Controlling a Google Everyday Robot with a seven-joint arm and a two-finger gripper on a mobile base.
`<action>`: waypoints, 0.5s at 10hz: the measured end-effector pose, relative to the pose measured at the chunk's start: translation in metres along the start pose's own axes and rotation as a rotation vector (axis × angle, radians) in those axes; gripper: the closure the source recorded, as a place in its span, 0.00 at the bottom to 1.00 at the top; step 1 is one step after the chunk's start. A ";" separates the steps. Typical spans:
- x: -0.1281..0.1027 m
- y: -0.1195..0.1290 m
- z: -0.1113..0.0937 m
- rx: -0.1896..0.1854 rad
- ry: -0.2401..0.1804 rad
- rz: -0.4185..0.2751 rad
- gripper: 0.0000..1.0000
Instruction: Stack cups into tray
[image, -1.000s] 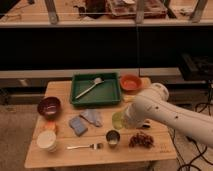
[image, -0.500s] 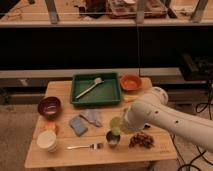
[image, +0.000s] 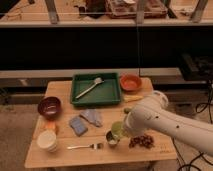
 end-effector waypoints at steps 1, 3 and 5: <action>-0.002 -0.002 0.002 0.000 -0.003 -0.010 0.84; -0.003 -0.006 0.006 -0.002 -0.004 -0.022 0.84; -0.003 -0.008 0.008 -0.003 -0.004 -0.029 0.84</action>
